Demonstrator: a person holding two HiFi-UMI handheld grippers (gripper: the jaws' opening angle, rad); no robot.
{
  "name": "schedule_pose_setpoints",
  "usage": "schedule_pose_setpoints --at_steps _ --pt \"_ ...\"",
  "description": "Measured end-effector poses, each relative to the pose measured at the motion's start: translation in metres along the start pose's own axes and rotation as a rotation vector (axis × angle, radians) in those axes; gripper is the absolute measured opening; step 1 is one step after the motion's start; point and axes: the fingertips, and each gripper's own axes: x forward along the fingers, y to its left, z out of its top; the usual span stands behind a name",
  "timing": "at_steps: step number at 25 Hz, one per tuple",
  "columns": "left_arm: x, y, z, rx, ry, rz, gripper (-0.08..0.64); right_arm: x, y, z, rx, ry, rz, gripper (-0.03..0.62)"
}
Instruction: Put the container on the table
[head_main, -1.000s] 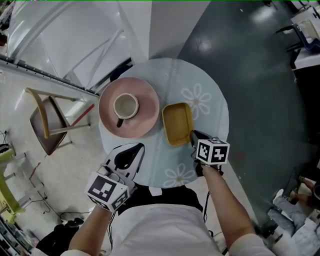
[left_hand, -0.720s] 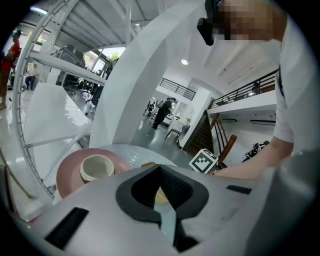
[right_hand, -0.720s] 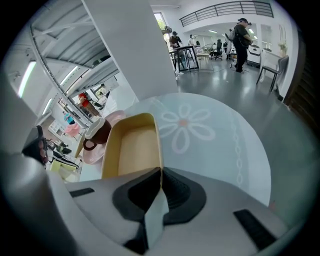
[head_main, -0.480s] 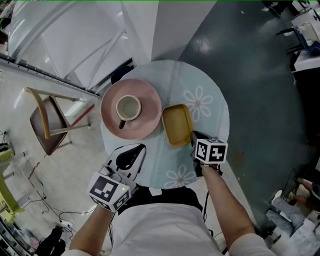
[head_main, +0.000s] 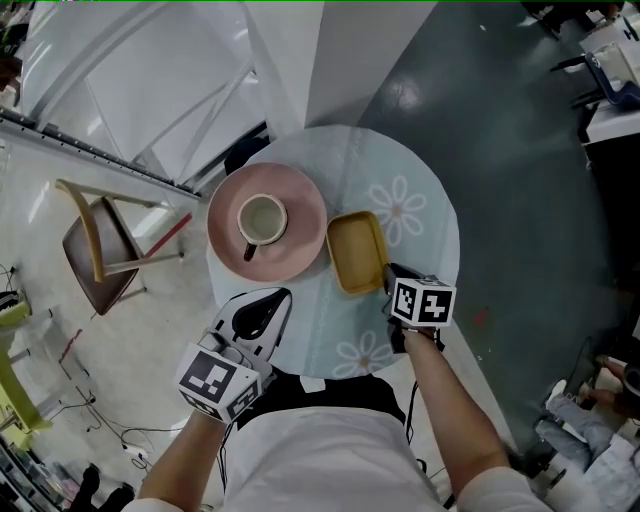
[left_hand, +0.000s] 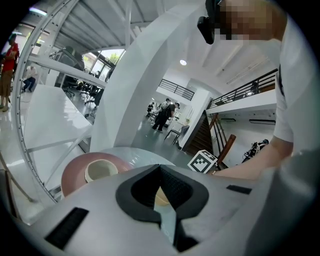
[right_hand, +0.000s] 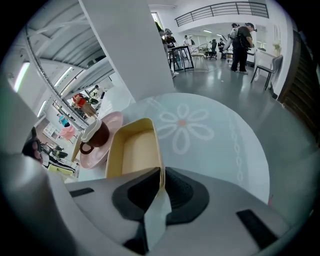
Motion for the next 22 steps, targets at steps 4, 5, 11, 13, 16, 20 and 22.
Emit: schedule_pose_setpoints --at_steps 4,5,11,13,16,20,22 --pt "-0.002 0.000 0.004 0.014 -0.001 -0.007 0.021 -0.004 0.000 0.002 0.012 -0.020 -0.005 0.031" --pt "-0.002 -0.001 0.006 0.019 -0.002 -0.009 0.021 -0.006 0.000 0.004 0.016 -0.028 -0.005 0.031" --pt "-0.004 -0.008 0.016 0.053 -0.007 -0.020 0.021 -0.021 0.003 0.008 0.035 -0.070 0.015 0.045" --pt "-0.004 -0.011 0.020 0.066 -0.010 -0.027 0.021 -0.028 0.007 0.012 0.034 -0.092 0.027 0.053" --pt "-0.006 -0.017 0.028 0.090 -0.014 -0.034 0.021 -0.044 0.014 0.022 0.027 -0.134 0.043 0.054" --pt "-0.008 -0.028 0.038 0.119 -0.022 -0.050 0.021 -0.068 0.023 0.033 0.023 -0.189 0.069 0.054" --pt "-0.009 -0.035 0.042 0.135 -0.024 -0.059 0.021 -0.079 0.027 0.037 0.025 -0.213 0.086 0.054"
